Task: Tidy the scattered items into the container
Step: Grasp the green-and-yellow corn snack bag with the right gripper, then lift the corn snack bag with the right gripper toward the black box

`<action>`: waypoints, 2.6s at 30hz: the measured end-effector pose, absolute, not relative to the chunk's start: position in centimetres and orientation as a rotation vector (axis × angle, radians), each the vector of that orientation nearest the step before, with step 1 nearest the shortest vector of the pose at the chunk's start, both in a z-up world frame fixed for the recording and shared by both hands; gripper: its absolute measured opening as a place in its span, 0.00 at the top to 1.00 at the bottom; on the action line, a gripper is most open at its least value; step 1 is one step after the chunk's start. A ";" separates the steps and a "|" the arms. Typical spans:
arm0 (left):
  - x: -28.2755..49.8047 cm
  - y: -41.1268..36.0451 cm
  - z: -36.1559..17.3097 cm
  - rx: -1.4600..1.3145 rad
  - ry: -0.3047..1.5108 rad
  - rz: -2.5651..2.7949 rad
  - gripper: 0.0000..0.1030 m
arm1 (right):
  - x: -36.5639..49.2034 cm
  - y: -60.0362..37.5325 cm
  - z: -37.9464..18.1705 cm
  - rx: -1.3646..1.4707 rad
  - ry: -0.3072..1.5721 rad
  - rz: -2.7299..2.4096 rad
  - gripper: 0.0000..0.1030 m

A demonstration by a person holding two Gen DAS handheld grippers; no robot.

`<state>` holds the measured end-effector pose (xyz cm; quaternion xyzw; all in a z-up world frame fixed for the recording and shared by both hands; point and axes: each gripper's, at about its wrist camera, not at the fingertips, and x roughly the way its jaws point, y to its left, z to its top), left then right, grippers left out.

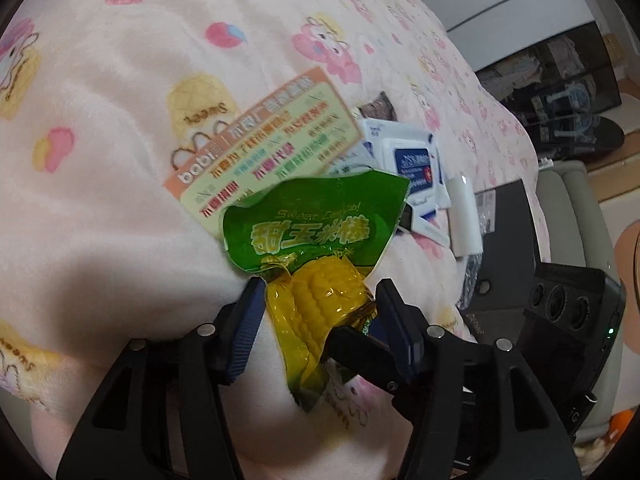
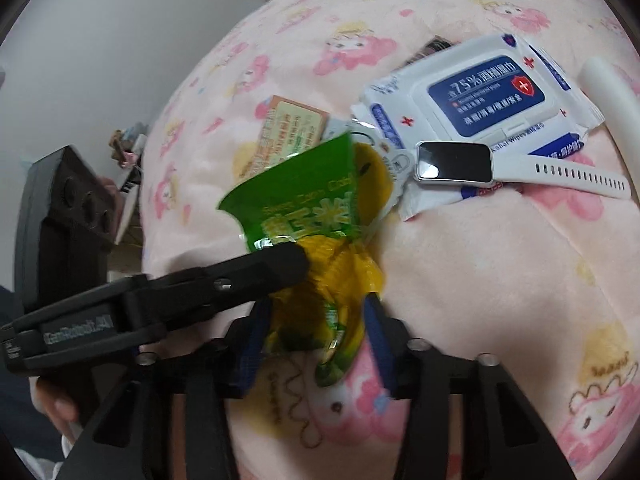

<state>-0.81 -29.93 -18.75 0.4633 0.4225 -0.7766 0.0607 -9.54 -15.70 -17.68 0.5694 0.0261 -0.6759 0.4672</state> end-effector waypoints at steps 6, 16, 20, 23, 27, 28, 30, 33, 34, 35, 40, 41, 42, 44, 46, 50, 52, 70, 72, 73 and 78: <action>-0.5 -25.9 -17.0 1.474 1.277 -2.441 0.45 | -7.6 -12.4 -15.1 1.369 0.107 -1.755 0.64; -3.5 -12.9 -17.2 1.779 1.158 -2.666 0.46 | -7.0 0.8 -14.4 1.459 -0.038 -1.943 0.64; -4.3 -10.5 -18.0 1.862 1.099 -2.682 0.65 | -7.0 5.7 -15.1 1.510 -0.093 -2.023 0.64; -4.3 -10.4 -18.7 1.853 1.094 -2.649 0.63 | -7.1 7.3 -15.5 1.514 -0.116 -2.035 0.64; -4.0 -11.3 -19.7 1.841 1.196 -2.593 0.55 | -7.3 8.1 -16.0 1.525 -0.131 -2.013 0.64; -4.0 -11.5 -19.9 1.833 1.205 -2.581 0.49 | -7.4 8.3 -16.2 1.528 -0.135 -2.008 0.64; -3.6 -12.0 -20.1 1.815 1.240 -2.567 0.46 | -7.4 8.5 -16.5 1.531 -0.141 -1.994 0.64; -3.4 -12.2 -20.9 1.814 1.308 -2.545 0.44 | -7.4 7.1 -17.2 1.525 -0.101 -1.953 0.57; -3.5 -11.9 -21.1 1.813 1.317 -2.545 0.44 | -7.4 6.7 -17.6 1.526 -0.086 -1.941 0.56; -3.6 -11.6 -21.3 1.815 1.315 -2.547 0.44 | -7.6 6.3 -18.0 1.531 -0.071 -1.933 0.55; -3.8 -10.6 -21.1 1.829 1.281 -2.555 0.49 | -7.3 5.3 -18.9 1.525 -0.072 -1.930 0.61; -3.7 -10.5 -20.8 1.824 1.272 -2.562 0.49 | -7.1 5.3 -18.8 1.515 -0.071 -1.937 0.61; -3.6 -10.5 -20.5 1.818 1.262 -2.569 0.50 | -6.9 5.3 -18.6 1.507 -0.066 -1.945 0.63; -3.4 -10.2 -19.8 1.809 1.244 -2.586 0.50 | -6.9 5.6 -18.2 1.495 -0.093 -1.952 0.67; -3.1 -9.9 -18.8 1.797 1.227 -2.613 0.50 | -6.7 6.1 -17.4 1.474 -0.113 -1.965 0.70; -2.7 -9.3 -16.1 1.742 1.205 -2.681 0.50 | -6.2 7.2 -15.3 1.417 -0.139 -2.006 0.70; -2.7 -8.6 -14.6 1.714 1.180 -2.724 0.50 | -5.9 7.8 -14.1 1.384 -0.155 -2.032 0.69; -13.9 0.2 -6.9 1.707 1.085 -2.976 0.51 | -10.9 15.4 -5.9 1.124 -0.224 -2.277 0.70; -16.7 1.2 -7.0 1.738 1.085 -2.958 0.51 | -13.8 16.8 -5.8 1.132 -0.259 -2.286 0.70; -18.2 1.6 -7.3 1.761 1.096 -2.940 0.51 | -15.2 17.5 -5.9 1.139 -0.267 -2.290 0.70; -25.3 4.1 -9.6 1.889 1.107 -2.831 0.51 | -21.6 19.9 -7.5 1.199 -0.240 -2.310 0.70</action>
